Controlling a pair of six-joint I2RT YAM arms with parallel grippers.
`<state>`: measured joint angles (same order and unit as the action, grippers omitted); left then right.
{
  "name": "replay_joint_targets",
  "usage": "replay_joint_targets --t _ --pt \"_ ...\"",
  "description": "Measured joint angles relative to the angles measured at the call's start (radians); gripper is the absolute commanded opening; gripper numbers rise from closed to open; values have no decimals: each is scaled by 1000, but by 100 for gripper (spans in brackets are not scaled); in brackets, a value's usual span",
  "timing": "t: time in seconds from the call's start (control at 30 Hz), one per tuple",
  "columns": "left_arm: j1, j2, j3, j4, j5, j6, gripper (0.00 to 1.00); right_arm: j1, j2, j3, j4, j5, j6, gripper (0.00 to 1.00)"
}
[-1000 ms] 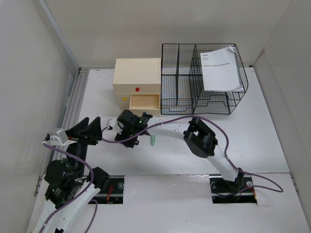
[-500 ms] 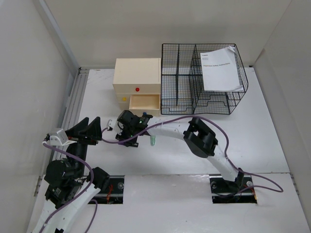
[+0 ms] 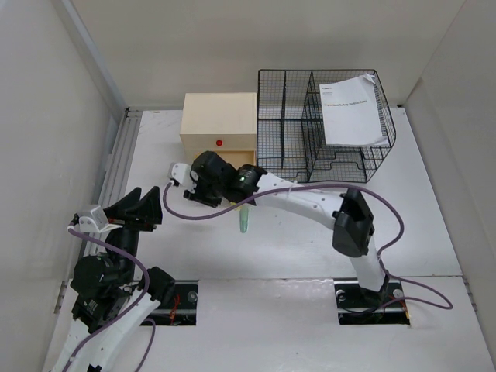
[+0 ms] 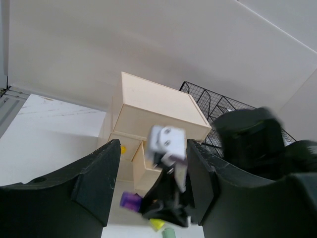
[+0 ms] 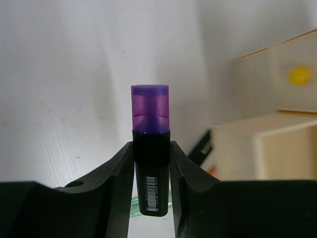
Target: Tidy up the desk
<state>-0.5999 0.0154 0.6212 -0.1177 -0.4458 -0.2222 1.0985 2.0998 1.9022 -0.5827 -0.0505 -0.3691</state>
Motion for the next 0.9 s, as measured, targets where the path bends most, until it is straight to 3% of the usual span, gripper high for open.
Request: replay_joint_targets --t 0.2,0.67,0.73,0.83,0.9 --pt "0 0 0 0 -1 0 52 0 -105 14 40 144 -52 0" --pt "0 0 0 0 -1 0 52 -38 -109 -40 163 571 -192 0" --pt "0 0 0 0 -1 0 52 -51 -109 -42 176 593 -200 8" --pt "0 0 0 0 -1 0 52 -72 -106 -43 180 601 -203 33" --pt "0 0 0 0 -1 0 52 -84 -101 -43 180 601 -203 40"
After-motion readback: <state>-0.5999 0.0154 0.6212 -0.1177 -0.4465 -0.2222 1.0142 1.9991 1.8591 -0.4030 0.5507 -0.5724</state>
